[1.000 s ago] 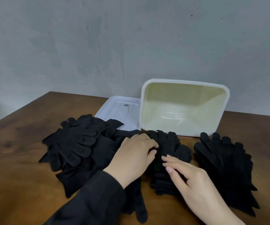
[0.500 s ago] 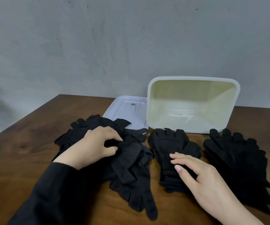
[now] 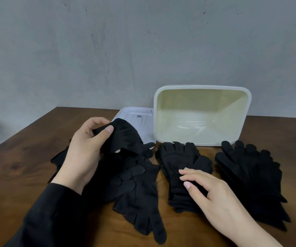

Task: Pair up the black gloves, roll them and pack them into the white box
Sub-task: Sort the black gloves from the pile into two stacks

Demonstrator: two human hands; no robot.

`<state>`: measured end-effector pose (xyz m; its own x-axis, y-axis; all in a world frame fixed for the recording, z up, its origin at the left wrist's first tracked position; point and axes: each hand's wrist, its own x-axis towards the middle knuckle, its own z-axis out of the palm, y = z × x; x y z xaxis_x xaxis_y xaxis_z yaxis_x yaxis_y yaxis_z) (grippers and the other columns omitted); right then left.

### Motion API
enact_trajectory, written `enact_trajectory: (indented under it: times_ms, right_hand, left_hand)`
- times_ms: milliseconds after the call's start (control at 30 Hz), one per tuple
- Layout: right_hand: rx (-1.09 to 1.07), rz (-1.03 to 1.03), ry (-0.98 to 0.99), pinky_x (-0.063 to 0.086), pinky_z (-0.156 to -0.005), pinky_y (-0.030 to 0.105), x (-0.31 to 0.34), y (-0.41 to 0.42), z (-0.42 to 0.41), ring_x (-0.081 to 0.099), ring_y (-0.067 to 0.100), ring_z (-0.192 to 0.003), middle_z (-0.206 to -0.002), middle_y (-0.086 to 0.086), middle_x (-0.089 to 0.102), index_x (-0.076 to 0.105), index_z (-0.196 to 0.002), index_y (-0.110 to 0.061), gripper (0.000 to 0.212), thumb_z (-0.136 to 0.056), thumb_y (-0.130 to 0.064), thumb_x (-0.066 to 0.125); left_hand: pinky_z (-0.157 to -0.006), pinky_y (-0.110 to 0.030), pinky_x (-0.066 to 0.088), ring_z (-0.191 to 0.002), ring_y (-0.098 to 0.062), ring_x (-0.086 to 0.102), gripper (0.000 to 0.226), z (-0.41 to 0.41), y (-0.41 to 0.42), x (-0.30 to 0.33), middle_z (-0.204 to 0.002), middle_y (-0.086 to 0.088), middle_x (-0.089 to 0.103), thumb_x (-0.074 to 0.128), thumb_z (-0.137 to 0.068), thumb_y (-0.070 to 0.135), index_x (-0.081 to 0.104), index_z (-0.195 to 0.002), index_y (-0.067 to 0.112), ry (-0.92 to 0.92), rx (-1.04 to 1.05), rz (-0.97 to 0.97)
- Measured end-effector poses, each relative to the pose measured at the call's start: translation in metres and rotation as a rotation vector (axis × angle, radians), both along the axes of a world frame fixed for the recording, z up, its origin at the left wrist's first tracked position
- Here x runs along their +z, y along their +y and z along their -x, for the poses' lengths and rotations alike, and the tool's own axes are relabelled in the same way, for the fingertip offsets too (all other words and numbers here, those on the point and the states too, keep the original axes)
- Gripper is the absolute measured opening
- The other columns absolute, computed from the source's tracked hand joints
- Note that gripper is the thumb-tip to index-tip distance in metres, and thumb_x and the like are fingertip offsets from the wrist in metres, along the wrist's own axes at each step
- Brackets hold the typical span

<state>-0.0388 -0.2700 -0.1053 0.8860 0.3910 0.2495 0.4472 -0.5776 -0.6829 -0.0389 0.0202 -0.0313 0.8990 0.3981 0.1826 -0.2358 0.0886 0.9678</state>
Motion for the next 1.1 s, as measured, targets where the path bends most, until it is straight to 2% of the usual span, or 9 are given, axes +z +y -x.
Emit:
enact_trajectory:
  times_ms: [133, 233, 333, 467, 600, 767, 833, 933, 1100]
  right_hand:
    - [-0.033, -0.038, -0.044, 0.041, -0.103, 0.013, 0.006, 0.002, 0.005, 0.043, -0.019, -0.124, -0.127, -0.042, 0.051, 0.063, -0.121, -0.045, 0.026, -0.097, -0.041, 0.055]
    - [-0.120, -0.164, -0.144, 0.044, -0.100, 0.017, 0.012, 0.002, 0.009, 0.044, -0.012, -0.127, -0.132, -0.036, 0.049, 0.054, -0.131, -0.044, 0.038, -0.093, -0.045, 0.054]
    - [-0.150, -0.247, -0.180, 0.035, -0.107, 0.011, 0.014, -0.001, 0.008, 0.038, -0.008, -0.135, -0.142, -0.035, 0.041, 0.038, -0.145, -0.043, 0.058, -0.091, -0.044, 0.059]
    - [-0.078, -0.209, -0.123, 0.031, -0.104, 0.006, 0.009, -0.003, 0.007, 0.040, -0.009, -0.132, -0.135, -0.041, 0.043, 0.029, -0.143, -0.056, 0.065, -0.093, -0.033, 0.065]
    - [-0.089, -0.213, -0.220, 0.045, -0.085, 0.011, 0.019, -0.001, 0.009, 0.058, -0.004, -0.104, -0.108, -0.033, 0.059, 0.053, -0.114, -0.060, 0.039, -0.094, -0.030, 0.064]
    - [-0.143, -0.405, -0.044, 0.057, -0.072, 0.043, 0.059, -0.008, 0.009, 0.066, 0.025, -0.075, -0.082, -0.002, 0.072, 0.067, -0.093, -0.026, 0.001, -0.093, -0.025, 0.066]
    - [-0.170, -0.378, -0.019, 0.050, -0.058, 0.022, 0.085, -0.015, 0.005, 0.059, 0.014, -0.055, -0.063, -0.003, 0.067, 0.063, -0.085, -0.024, 0.011, -0.092, -0.016, 0.066]
    - [-0.191, -0.197, 0.039, 0.035, -0.041, 0.018, 0.122, -0.026, -0.003, 0.046, 0.010, -0.036, -0.046, 0.006, 0.054, 0.057, -0.091, -0.029, 0.015, -0.091, -0.015, 0.063]
    - [-0.224, -0.117, 0.180, 0.050, -0.074, 0.027, 0.155, -0.048, -0.009, 0.070, 0.021, -0.053, -0.069, 0.001, 0.071, 0.072, -0.092, -0.032, 0.013, -0.094, -0.027, 0.061]
  left_hand:
    - [-0.081, -0.053, 0.057, -0.077, -0.031, 0.066, 0.025, -0.003, -0.028, 0.008, -0.092, -0.015, 0.067, 0.068, -0.091, 0.017, 0.062, -0.105, 0.036, -0.009, 0.063, -0.417]
    - [-0.081, -0.022, 0.052, -0.085, -0.002, 0.063, 0.044, 0.000, -0.059, 0.020, -0.098, 0.018, 0.065, 0.066, -0.092, 0.021, 0.048, -0.116, 0.052, -0.058, -0.119, -0.841]
    - [-0.089, -0.019, 0.046, -0.099, 0.003, 0.060, 0.055, 0.000, -0.097, 0.018, -0.106, 0.023, 0.063, 0.063, -0.094, 0.024, 0.035, -0.129, 0.057, -0.050, -0.377, -1.099]
    - [-0.094, -0.021, 0.047, -0.102, 0.005, 0.058, 0.055, 0.001, -0.122, -0.007, -0.105, 0.021, 0.061, 0.065, -0.092, 0.025, 0.040, -0.129, 0.057, -0.088, -0.483, -1.034]
    - [-0.091, -0.025, 0.050, -0.094, -0.006, 0.065, 0.047, 0.001, -0.119, -0.017, -0.095, 0.012, 0.067, 0.076, -0.084, 0.026, 0.055, -0.117, 0.051, -0.117, -0.422, -0.690]
    - [-0.095, -0.038, 0.052, -0.102, -0.008, 0.068, 0.038, 0.001, -0.111, -0.020, -0.104, 0.008, 0.073, 0.078, -0.080, 0.033, 0.064, -0.114, 0.041, 0.040, -0.525, -0.579]
    - [-0.093, -0.041, 0.055, -0.096, -0.009, 0.070, 0.013, 0.000, -0.112, -0.020, -0.098, 0.006, 0.075, 0.071, -0.089, 0.029, 0.072, -0.102, 0.029, 0.108, -0.559, -0.617]
    - [-0.097, -0.046, 0.053, -0.096, -0.019, 0.071, 0.018, -0.002, -0.111, -0.024, -0.096, -0.005, 0.075, 0.067, -0.092, 0.029, 0.073, -0.094, 0.012, 0.158, -0.577, -0.520]
    - [-0.093, -0.042, 0.055, -0.091, -0.021, 0.072, 0.022, -0.003, -0.112, -0.027, -0.090, -0.010, 0.075, 0.068, -0.091, 0.035, 0.076, -0.097, 0.015, 0.143, -0.548, -0.479]
